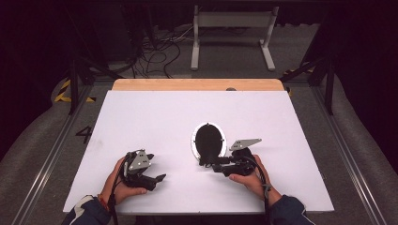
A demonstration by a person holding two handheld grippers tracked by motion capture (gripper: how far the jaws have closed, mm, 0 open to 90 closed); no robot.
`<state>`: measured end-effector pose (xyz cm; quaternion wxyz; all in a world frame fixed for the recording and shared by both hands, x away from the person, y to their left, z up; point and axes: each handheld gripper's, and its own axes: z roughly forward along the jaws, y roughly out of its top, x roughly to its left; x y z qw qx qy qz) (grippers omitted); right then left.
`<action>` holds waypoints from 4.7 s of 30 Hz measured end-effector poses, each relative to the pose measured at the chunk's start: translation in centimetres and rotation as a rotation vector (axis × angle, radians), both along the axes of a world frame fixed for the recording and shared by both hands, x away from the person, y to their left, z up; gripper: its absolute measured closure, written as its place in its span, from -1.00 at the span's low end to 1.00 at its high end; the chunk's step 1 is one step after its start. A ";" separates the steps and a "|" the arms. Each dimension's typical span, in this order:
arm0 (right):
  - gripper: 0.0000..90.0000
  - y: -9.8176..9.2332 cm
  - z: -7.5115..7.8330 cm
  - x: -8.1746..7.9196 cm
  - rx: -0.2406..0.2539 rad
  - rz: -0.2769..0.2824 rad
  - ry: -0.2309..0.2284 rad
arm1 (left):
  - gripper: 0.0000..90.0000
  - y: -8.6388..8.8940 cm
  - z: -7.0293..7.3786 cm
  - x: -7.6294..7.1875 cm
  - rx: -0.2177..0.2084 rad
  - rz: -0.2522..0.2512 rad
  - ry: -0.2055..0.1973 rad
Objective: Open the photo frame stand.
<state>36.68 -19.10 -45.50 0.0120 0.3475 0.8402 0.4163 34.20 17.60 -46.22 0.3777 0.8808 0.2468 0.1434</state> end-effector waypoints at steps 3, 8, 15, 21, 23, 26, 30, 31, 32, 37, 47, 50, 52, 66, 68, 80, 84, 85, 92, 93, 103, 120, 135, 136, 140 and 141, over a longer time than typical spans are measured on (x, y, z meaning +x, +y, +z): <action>0.18 -0.2 -0.1 0.4 0.040 -0.015 0.033 | -0.64 0.0 0.0 0.0 0.003 -0.002 0.000; 0.27 -0.7 -0.2 1.1 0.106 -0.052 0.090 | -0.64 -0.1 -0.1 0.0 0.007 -0.004 0.004; 0.28 -0.6 -0.5 1.7 0.159 -0.074 0.133 | -0.64 -0.3 -0.2 0.1 0.016 -0.007 0.006; 0.25 -0.5 -0.6 2.1 0.211 -0.091 0.166 | -0.65 -0.4 -0.3 0.1 0.015 -0.010 0.013; 0.24 -0.5 -0.6 2.2 0.217 -0.096 0.169 | -0.65 -0.4 -0.3 0.1 0.016 -0.011 0.015; 0.19 -0.4 -0.5 2.4 0.248 -0.112 0.189 | -0.64 -0.5 -0.3 0.2 0.021 -0.015 0.012; 0.12 -0.2 -0.5 2.6 0.275 -0.137 0.205 | -0.65 -0.7 -0.3 0.3 0.024 -0.019 0.017; 0.12 -0.3 -0.6 2.7 0.279 -0.137 0.208 | -0.65 -0.7 -0.4 0.4 0.022 -0.020 0.018; 0.11 -0.3 -0.6 2.8 0.290 -0.140 0.216 | -0.65 -0.7 -0.4 0.4 0.022 -0.020 0.018; 0.17 -0.8 -1.1 3.4 0.369 -0.175 0.310 | -0.65 -1.2 -0.2 0.9 0.004 -0.020 0.026; 0.27 -0.8 -1.2 3.7 0.374 -0.177 0.323 | -0.63 -2.7 0.3 2.9 -0.072 0.001 0.053; 0.29 -0.8 -1.2 3.8 0.370 -0.170 0.315 | -0.63 -3.3 0.5 3.8 -0.093 0.000 0.057; 0.30 -0.8 -1.2 3.8 0.370 -0.169 0.314 | -0.63 -3.7 0.5 4.3 -0.101 -0.002 0.065; 0.36 -0.7 -0.9 3.6 0.327 -0.104 0.237 | -0.62 -7.1 -0.3 8.3 -0.215 -0.010 0.189; 0.36 -0.7 -0.8 3.5 0.314 -0.090 0.211 | -0.61 -7.1 -0.3 9.0 -0.242 -0.008 0.205; 0.36 -0.6 -0.6 3.2 0.289 -0.053 0.143 | -0.48 -8.0 -0.6 10.3 -0.318 0.018 0.325; 0.36 -0.6 -0.6 3.1 0.283 -0.048 0.129 | -0.36 -8.4 -0.7 10.3 -0.319 -0.010 0.364; 0.36 -0.6 -0.6 3.1 0.283 -0.048 0.128 | -0.36 -8.6 -0.7 10.3 -0.314 -0.016 0.361; 0.36 -0.5 -0.4 3.0 0.279 -0.034 0.112 | -0.33 -8.8 -0.7 10.3 -0.345 -0.038 0.390; 0.36 -0.5 -0.4 3.0 0.279 -0.034 0.111 | -0.33 -8.7 -0.8 10.3 -0.347 -0.042 0.387; 0.40 -0.6 -0.2 2.7 0.270 -0.010 0.091 | -0.16 -8.0 -0.6 10.4 -0.418 -0.076 0.391; 0.50 -0.5 0.0 2.3 0.242 0.016 0.065 | 0.36 -8.2 0.8 9.1 -0.406 -0.159 0.276; 0.58 -0.7 0.8 1.7 0.250 0.046 0.041 | 0.37 -8.4 2.0 7.9 -0.319 -0.173 0.132; 0.58 -0.7 1.0 1.6 0.254 0.049 0.039 | 0.38 -8.4 2.0 7.9 -0.319 -0.173 0.132; 0.59 -0.7 1.3 1.4 0.259 0.059 0.029 | 0.39 -8.4 2.2 7.8 -0.303 -0.157 0.102; 0.59 -0.6 1.4 1.3 0.258 0.060 0.026 | 0.39 -8.5 2.3 7.7 -0.299 -0.150 0.096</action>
